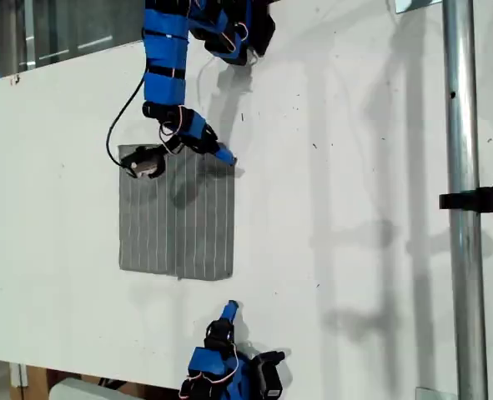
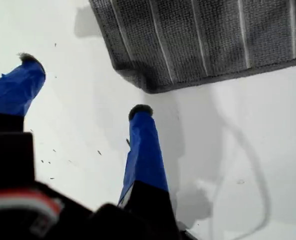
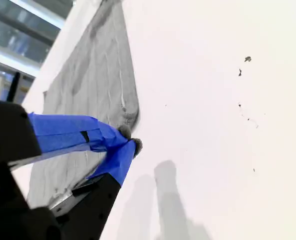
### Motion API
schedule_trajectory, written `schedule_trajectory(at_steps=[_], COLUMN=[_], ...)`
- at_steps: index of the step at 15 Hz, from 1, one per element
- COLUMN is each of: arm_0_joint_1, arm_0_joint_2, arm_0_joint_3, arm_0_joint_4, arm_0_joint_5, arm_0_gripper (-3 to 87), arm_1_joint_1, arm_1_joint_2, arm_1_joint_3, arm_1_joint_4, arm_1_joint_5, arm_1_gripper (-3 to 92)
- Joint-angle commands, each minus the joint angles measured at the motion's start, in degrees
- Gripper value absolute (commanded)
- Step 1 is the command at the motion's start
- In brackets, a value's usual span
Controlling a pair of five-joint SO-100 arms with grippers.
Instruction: Grasp corners of a towel and fold twice.
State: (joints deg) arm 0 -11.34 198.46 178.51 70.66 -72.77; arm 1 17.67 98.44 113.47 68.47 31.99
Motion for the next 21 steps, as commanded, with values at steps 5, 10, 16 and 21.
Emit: schedule_trajectory(at_steps=[5,10,16,21], arm_0_joint_1=[0.3,0.5,-0.1,-6.2], arm_0_joint_2=[0.4,0.4,-32.6,-82.2], arm_0_joint_3=[0.2,0.1,-32.4,-73.4], arm_0_joint_4=[-0.4,-2.9,-1.0,8.5], arm_0_joint_5=[-1.2,-2.8,-1.4,26.1], arm_0_gripper=[-2.8,-2.8,-2.9,-0.2], arm_1_joint_1=[6.4,6.7,5.3,5.0], arm_1_joint_2=[-14.6,-20.0,-20.0,-20.2], arm_1_joint_3=[-1.8,-7.1,-7.1,-7.1], arm_1_joint_4=[-8.8,-5.5,-5.6,-6.1], arm_1_joint_5=[-2.3,-2.5,-2.5,-2.7], arm_1_gripper=[31.6,-0.2,-0.2,-0.2])
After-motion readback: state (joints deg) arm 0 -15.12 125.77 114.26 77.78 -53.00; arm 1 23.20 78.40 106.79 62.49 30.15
